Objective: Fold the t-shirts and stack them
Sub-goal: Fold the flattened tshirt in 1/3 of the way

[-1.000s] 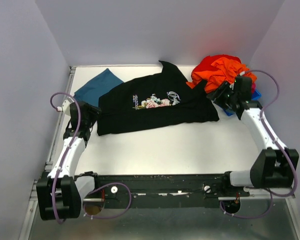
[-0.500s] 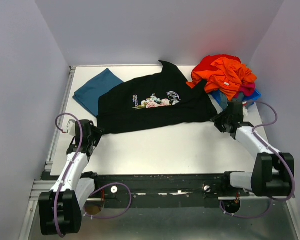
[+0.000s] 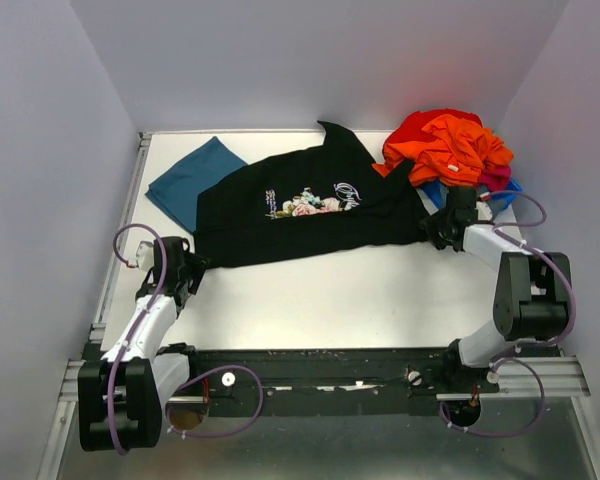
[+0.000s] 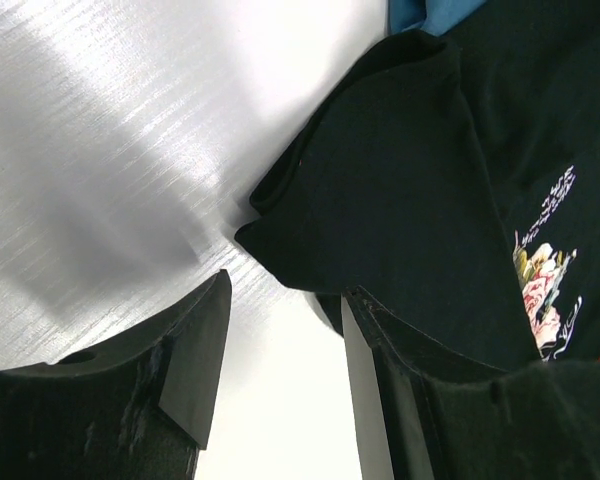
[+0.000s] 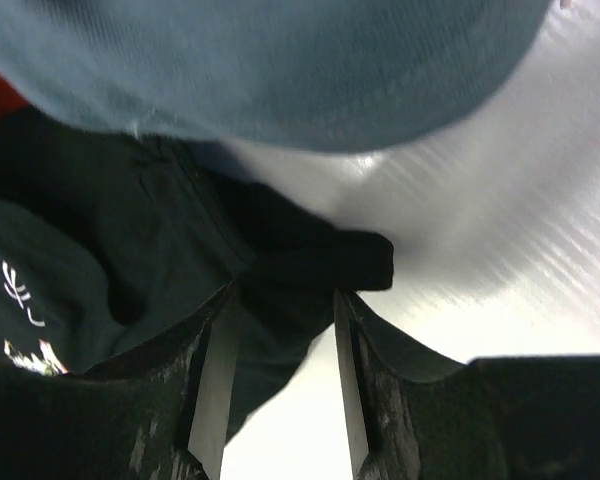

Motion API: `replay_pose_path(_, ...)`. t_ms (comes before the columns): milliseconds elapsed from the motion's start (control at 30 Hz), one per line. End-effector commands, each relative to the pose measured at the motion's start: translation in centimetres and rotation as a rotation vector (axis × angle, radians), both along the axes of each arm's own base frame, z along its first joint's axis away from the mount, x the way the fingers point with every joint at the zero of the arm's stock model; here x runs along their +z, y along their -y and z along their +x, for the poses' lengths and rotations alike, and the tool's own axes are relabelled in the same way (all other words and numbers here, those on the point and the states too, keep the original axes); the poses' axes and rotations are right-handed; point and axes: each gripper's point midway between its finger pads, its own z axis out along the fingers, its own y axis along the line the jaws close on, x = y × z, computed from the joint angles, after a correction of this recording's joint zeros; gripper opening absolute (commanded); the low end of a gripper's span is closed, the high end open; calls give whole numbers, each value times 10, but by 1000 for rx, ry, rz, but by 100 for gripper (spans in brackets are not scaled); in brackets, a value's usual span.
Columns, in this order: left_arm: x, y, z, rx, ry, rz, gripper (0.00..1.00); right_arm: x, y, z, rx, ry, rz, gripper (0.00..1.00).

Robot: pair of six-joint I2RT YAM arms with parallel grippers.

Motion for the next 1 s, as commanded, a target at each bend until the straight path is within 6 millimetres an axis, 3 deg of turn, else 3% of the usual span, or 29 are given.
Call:
replay_pose_path(0, 10, -7, 9, 37, 14, 21, 59, -6, 18, 14, -91, -18, -25, 50)
replay_pose_path(167, 8, -14, 6, 80, -34, 36, 58, -17, 20, 11, -111, -50, -16, 47)
replay_pose_path(267, 10, -18, 7, 93, -50, 53, 58, -22, 20, 7, -113, -69, -17, 40)
replay_pose_path(433, 18, -24, 10, 111, -49, 83, 58, -20, 27, -9, -146, -71, -20, 3)
replay_pose_path(467, 19, -27, 10, 119, -49, 96, 58, -20, 29, -15, -151, -73, -23, 1)
replay_pose_path(600, 33, -38, 17, 146, -33, 148, 58, -17, 31, -42, -160, -63, -27, 0)
replay_pose_path(733, 48, -44, 35, 160, 11, 174, 58, -22, 36, -78, -184, -68, -37, 1)
replay_pose_path(967, 69, -45, 93, 139, 57, 157, 58, -20, 70, -128, -296, -61, -67, 1)
